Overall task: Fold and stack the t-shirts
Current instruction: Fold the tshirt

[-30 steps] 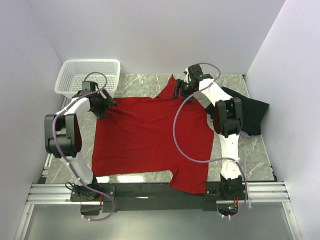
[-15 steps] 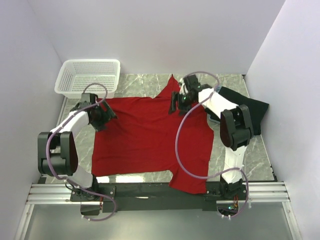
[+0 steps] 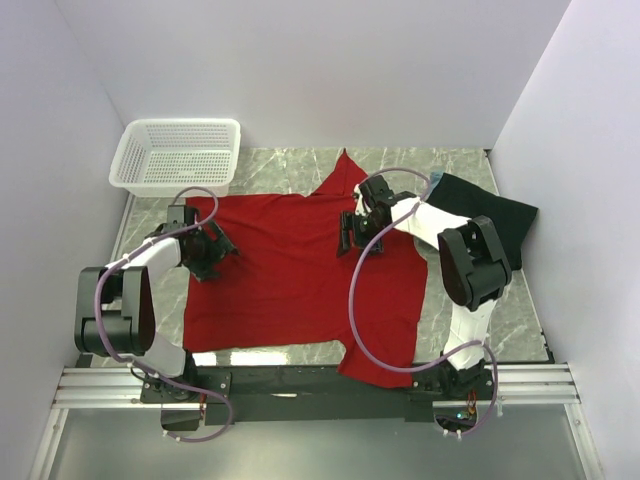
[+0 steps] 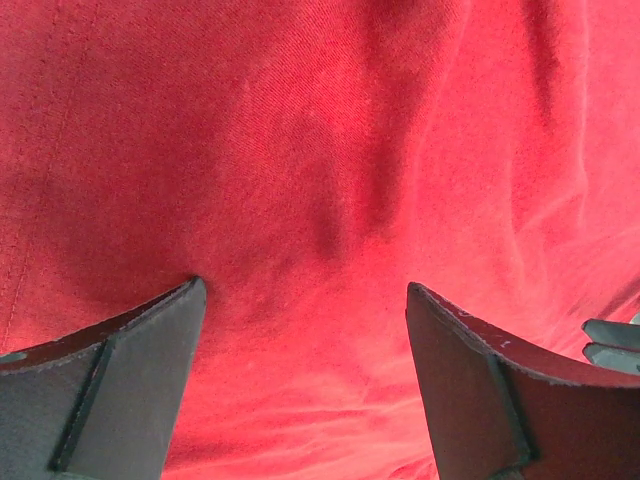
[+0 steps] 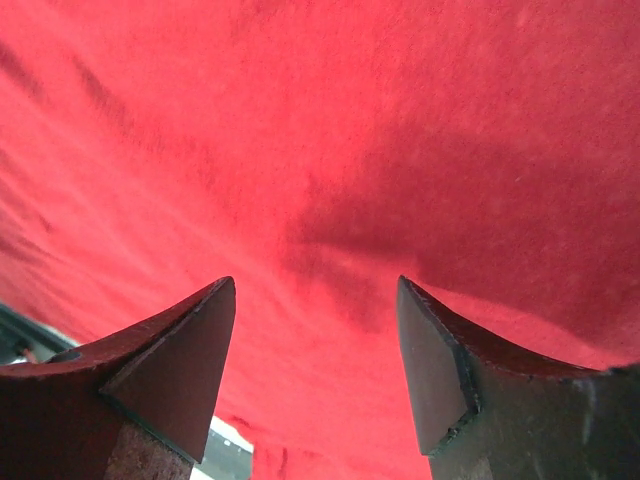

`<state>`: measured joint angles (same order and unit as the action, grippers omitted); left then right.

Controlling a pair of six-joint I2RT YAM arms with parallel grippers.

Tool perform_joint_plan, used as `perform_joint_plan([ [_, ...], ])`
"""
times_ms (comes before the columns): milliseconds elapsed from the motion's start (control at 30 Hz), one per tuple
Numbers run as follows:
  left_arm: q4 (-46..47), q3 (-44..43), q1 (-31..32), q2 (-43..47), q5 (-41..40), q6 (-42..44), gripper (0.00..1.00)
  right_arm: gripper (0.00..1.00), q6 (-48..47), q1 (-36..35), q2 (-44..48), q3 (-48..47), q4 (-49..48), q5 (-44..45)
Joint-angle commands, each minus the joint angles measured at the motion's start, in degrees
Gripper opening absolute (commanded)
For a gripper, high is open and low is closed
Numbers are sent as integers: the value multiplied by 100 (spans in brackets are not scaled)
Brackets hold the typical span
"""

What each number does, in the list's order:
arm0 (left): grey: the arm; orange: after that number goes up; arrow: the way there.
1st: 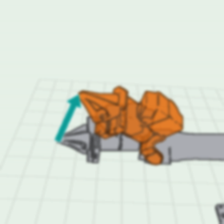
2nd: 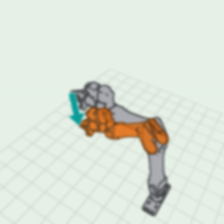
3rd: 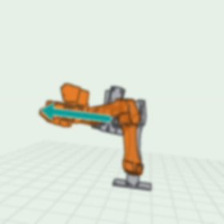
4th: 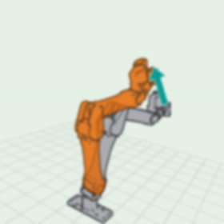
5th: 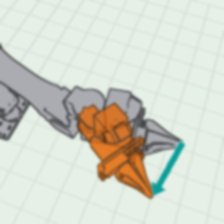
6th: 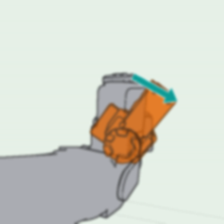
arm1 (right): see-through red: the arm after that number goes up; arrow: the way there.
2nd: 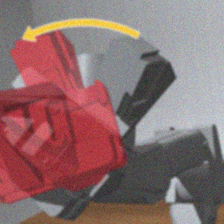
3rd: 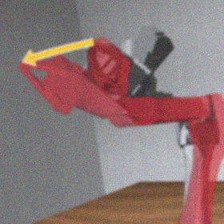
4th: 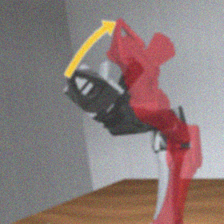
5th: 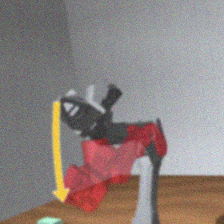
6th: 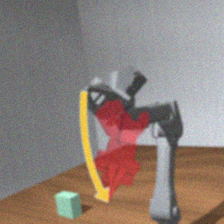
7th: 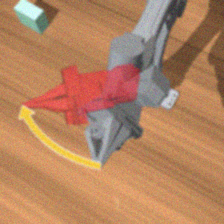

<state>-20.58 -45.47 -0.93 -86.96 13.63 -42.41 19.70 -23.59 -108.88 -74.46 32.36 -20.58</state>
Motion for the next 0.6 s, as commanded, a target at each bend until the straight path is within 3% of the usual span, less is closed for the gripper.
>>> perform_joint_plan([
  [0,238,-40,5,-207,-202,14,88,72,-28,13,-89,-113,-212,230],
  [300,300,-532,5,-963,-449,66,88,72,-54,127,-933,-841,7,318],
  [567,2,-1533,5,-1806,-712,216,89,72,-195,382,-1995,-2546,788,458],
])
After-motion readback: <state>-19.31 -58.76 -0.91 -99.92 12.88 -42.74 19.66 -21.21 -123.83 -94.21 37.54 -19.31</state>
